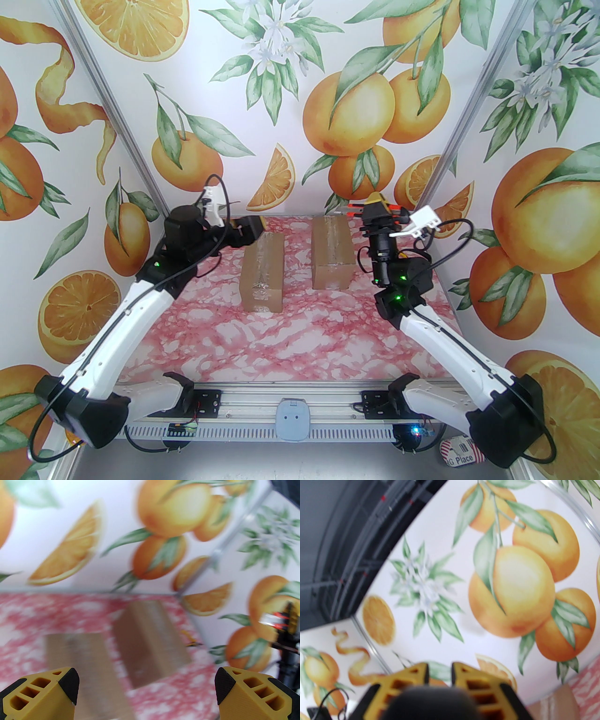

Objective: Unpack the express box

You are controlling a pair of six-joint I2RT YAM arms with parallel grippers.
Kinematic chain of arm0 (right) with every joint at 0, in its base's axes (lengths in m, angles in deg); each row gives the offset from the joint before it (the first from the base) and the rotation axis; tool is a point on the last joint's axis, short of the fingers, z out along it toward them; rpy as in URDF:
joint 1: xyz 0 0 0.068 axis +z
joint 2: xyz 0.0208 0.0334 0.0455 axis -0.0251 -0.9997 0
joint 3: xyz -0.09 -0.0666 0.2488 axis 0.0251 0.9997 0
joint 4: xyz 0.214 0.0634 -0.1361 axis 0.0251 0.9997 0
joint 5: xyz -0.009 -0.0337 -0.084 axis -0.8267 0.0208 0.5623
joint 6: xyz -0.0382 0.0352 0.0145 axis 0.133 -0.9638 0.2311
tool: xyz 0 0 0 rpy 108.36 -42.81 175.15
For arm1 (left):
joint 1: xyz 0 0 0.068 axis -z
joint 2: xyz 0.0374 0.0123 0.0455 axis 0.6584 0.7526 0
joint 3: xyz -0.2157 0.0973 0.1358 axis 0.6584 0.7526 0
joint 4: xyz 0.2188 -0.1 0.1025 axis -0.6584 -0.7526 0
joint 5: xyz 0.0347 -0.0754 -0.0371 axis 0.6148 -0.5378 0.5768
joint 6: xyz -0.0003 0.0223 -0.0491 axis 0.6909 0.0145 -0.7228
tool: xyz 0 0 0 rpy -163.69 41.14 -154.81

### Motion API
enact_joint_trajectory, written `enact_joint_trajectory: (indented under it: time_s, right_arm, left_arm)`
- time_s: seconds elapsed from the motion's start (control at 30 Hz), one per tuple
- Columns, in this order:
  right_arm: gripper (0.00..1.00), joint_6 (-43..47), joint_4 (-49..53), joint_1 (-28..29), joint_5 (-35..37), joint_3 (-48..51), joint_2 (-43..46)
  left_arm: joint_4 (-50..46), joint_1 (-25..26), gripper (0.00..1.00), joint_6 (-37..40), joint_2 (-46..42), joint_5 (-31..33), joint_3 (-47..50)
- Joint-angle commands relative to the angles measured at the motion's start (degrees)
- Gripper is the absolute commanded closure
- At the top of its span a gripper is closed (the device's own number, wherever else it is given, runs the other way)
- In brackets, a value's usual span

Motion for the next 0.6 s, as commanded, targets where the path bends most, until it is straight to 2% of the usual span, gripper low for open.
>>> enact_joint_trajectory:
  time_s: [0.0, 0.2, 0.37, 0.47, 0.57]
  right_arm:
    - [0.97, 5.0, 7.5, 2.3, 0.3, -2.7, 0.1]
    - [0.96, 7.4, 15.5, 4.9, -1.6, -4.8, -0.3]
    - [0.97, 7.8, 20.6, 5.9, -2.7, -4.7, -0.4]
    - [0.97, 8.1, 23.3, 6.7, -3.0, -5.0, -0.6]
    - [0.97, 8.9, 26.5, 7.8, -3.1, -5.8, -0.9]
  left_arm:
    - [-8.3, -3.3, 0.00, 7.9, 6.3, -4.9, -5.3]
    - [-5.7, -6.9, 0.01, 12.0, 22.3, -12.8, -18.6]
    - [-11.4, -7.6, 0.02, 16.4, 36.5, -19.1, -33.9]
    - [-12.4, -7.8, 0.01, 17.5, 42.4, -21.0, -39.0]
    - [-11.1, -7.7, 0.01, 16.6, 47.6, -26.2, -42.5]
